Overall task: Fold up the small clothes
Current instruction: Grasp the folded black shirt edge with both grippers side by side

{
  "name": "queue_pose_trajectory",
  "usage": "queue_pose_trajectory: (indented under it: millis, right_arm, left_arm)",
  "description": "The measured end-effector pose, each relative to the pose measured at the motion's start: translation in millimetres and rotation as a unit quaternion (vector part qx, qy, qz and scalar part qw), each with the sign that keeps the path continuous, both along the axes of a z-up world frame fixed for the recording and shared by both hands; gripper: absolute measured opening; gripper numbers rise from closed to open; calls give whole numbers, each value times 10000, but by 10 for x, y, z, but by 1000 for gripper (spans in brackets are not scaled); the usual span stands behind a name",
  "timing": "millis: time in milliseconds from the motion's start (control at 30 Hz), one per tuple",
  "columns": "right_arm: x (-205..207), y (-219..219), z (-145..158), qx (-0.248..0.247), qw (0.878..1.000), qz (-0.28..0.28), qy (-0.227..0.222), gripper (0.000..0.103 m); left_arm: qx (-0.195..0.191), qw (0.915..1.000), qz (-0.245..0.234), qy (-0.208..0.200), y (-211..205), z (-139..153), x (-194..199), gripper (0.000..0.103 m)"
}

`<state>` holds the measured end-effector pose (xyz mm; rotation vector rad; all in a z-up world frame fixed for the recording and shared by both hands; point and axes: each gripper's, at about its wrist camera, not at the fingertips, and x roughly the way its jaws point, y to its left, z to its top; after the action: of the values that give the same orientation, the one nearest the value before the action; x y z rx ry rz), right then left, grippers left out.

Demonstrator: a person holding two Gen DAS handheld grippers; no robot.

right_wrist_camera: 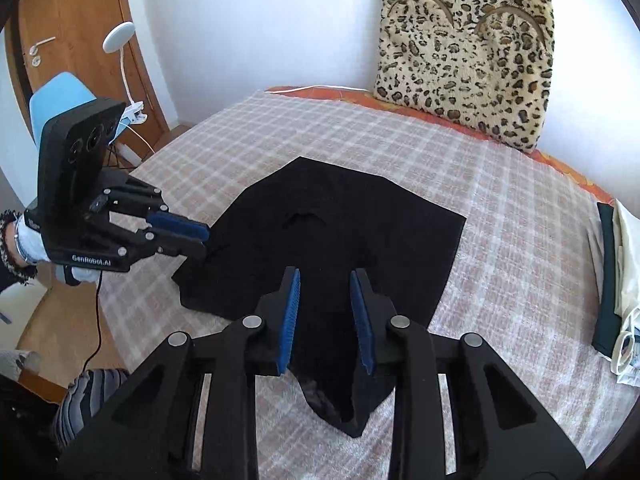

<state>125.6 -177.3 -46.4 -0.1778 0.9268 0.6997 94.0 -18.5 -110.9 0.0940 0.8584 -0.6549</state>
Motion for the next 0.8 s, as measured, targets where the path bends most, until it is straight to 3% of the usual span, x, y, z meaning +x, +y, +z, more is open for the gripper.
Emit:
queue_pose_trajectory:
  millis: [133,233,267,333,433,500,533,700,767,800]
  right_arm:
    - [286,408,-295,-5,9994,179,283,28]
    - [348,623,-546,-337,9980,331,423,28]
    - [334,644,-648,-444,9965,399,578,28]
    - [184,640,-692,-689,9949,616,406,28]
    - [43,495,-581,-543,9947,694,525,28]
    - [-30,343,-419,-219,9969,611,434,28]
    - [-43,254,-341,-4,9972,582,473,28]
    - [141,-239,-106,599,9966,-128,544,32]
    - [300,-433,-83,791,9935,-513,643,44]
    - [383,-524,-87,899,9910,-693,705,45]
  left_arm:
    - [270,9995,-91,142,-58,-188,2,12]
    - [390,9987,-97,299,-66,-323,-4,12]
    - [337,9990,-97,260,-47,-323,-18,12]
    - [239,9992,-99,320,14,-282,-29,13]
    - [-265,9989,146,369,220,-154,0,20]
    - [-640,9961,420,437,382,-54,61,41]
    - [-792,9940,603,444,460,-4,106,45]
    - [-1459,9804,1194,570,781,150,486,45]
    - [-1782,9699,1460,784,912,105,692,45]
    - [-1966,9632,1582,931,964,64,790,45]
